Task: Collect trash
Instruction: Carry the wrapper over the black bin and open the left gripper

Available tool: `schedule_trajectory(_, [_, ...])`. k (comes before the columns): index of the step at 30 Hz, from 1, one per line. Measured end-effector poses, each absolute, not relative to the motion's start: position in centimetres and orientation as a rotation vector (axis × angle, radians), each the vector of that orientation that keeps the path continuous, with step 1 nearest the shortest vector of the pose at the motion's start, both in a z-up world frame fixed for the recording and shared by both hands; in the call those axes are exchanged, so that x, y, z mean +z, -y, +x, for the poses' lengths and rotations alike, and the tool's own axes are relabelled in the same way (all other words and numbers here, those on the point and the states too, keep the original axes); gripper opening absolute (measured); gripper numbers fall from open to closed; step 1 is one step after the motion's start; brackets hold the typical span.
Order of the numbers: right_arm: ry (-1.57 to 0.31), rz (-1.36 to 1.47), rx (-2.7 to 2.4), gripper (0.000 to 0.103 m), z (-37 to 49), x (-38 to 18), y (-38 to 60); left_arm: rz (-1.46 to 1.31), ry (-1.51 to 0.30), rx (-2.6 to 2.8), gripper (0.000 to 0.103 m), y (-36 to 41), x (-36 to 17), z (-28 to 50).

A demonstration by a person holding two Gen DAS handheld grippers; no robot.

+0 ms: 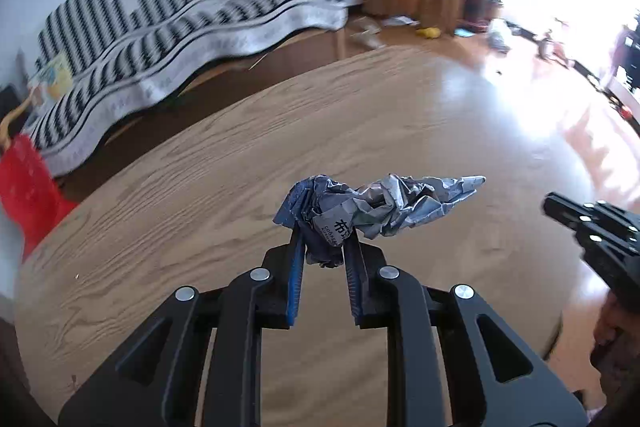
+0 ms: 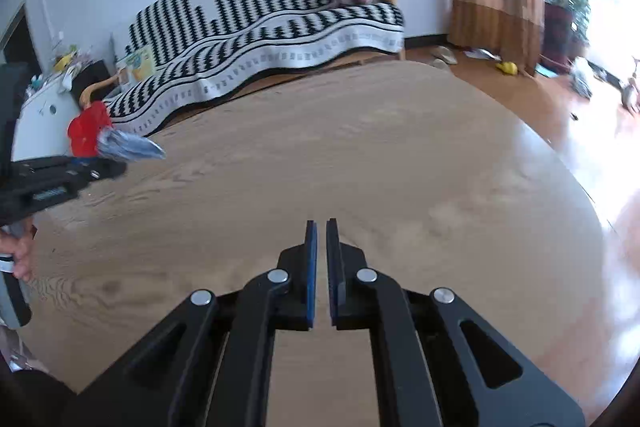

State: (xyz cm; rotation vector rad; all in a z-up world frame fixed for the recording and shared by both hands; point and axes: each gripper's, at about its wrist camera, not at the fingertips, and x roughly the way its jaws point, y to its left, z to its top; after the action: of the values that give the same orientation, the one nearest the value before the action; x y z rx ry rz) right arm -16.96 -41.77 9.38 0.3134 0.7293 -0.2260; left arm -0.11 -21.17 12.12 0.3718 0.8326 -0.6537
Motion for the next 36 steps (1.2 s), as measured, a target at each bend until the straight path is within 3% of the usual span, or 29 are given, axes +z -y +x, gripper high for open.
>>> schedule_trajectory(5, [-0.72,0.358,-0.283,0.005,-24.0,10.1,45.5,0.394,-0.825,-0.775,0.018,25.1,13.8,-6.8])
schedule_trajectory(10, [-0.733,0.478,-0.235,0.005,-31.2,9.9,49.1,0.428,-0.884,-0.937,0.018,30.5,12.3,-14.8])
schedule_trajectory(17, [-0.867,0.677,-0.255,0.006,-37.8,3.9,53.3,0.592,-1.082,-1.1,0.018,38.3,3.4,-25.3])
schedule_trajectory(21, [-0.952,0.77,-0.282,0.006,-39.5,-0.9,54.7,0.719,-1.169,-1.087,0.018,40.4,-2.6,-26.9])
schedule_trajectory(27, [-1.073,0.85,-0.281,0.006,-39.5,-6.9,54.8,0.78,-1.234,-1.038,0.018,41.3,-6.5,-25.3])
schedule_trajectory(36, [-1.118,0.878,-0.31,0.006,-37.6,-7.9,55.1,0.747,-1.3,-1.04,0.02,42.3,-8.1,-24.8])
